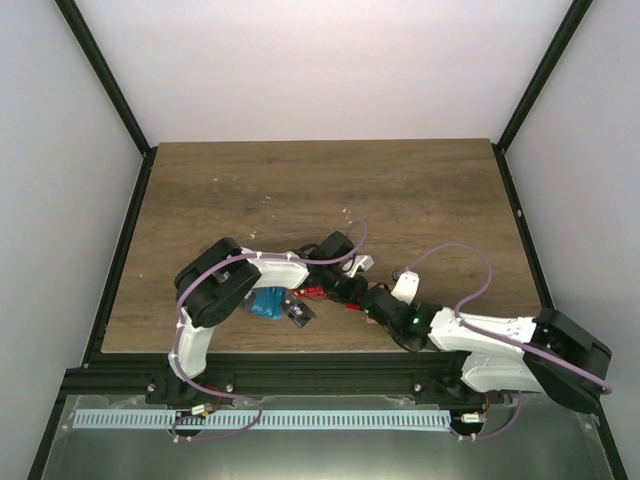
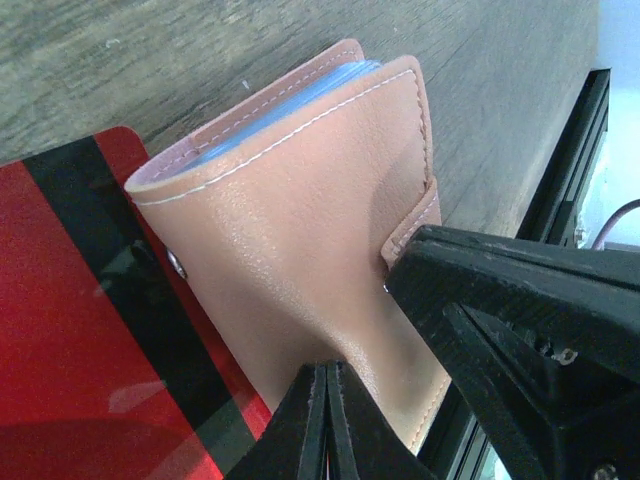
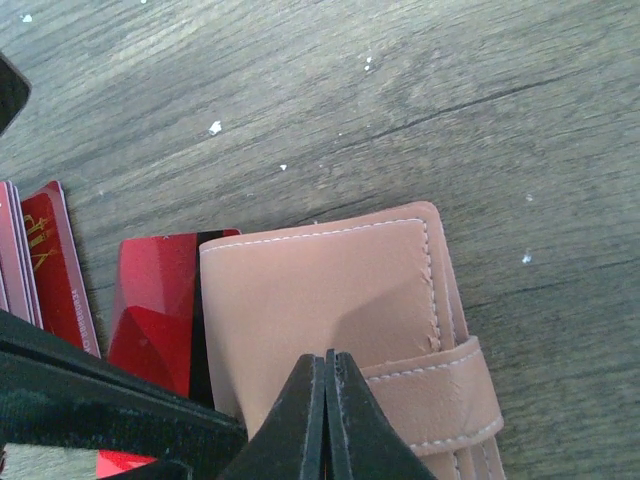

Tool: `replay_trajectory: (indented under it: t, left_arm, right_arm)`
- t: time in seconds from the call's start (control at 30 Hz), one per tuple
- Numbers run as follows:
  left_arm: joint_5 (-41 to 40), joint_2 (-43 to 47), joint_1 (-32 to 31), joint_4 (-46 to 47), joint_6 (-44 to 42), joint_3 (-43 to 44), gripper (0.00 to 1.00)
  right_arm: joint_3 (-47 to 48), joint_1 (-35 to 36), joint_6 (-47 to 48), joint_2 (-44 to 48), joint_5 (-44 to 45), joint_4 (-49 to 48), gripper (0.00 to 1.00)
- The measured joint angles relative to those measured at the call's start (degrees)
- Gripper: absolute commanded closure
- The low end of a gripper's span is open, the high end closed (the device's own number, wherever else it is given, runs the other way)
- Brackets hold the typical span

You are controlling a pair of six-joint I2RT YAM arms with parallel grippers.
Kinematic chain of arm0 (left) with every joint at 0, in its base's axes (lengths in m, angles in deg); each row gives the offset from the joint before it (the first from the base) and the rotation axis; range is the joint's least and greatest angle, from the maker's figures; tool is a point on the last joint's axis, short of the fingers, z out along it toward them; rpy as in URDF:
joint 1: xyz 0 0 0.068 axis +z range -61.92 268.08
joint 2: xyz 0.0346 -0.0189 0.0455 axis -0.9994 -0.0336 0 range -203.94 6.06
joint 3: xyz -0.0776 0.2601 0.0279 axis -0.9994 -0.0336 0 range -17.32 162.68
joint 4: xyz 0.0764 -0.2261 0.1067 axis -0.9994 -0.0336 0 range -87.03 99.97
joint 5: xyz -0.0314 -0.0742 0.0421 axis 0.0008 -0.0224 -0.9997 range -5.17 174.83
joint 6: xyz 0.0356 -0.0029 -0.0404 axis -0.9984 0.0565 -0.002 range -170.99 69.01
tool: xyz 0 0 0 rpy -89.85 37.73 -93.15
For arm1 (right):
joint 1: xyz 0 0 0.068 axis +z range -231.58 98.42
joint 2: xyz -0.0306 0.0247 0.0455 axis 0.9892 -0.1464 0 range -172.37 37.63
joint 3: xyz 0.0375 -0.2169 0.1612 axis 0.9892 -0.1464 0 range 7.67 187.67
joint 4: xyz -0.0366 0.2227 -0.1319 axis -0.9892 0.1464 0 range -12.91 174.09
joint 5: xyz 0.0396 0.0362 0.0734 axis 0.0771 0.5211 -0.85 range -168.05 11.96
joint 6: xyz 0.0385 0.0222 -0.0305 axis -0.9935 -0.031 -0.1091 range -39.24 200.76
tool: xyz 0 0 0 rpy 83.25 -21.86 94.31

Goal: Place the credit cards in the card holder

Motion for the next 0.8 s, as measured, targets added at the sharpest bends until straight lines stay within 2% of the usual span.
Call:
replay_trajectory:
  t: [0.17,0.47,0.6,0.8]
  left_arm:
    - [0.3,0.0,0.1,0.6,0.0,-0.5,0.96]
    - [0.7,0.2,0.2,3.4,0.2,-2.1,0.96]
    - [0.7,0.3,0.2,3.6,0.3,-2.1,0.96]
    - [-0.3,0.4,-0.6,4.7,0.4,-1.9,0.90]
  right_arm:
    - [-1.0,4.9,-4.6,-0.7,5.6,0.1,0.99]
    - [-3.2,7.7,-9.0,-1.4,10.2,-3.2,0.99]
    - [-2.0,7.7,-9.4,0.0,9.3,-0.4,0.87]
    - [1.7,9.0,-7.5,5.3,-2.8,9.2,0.68]
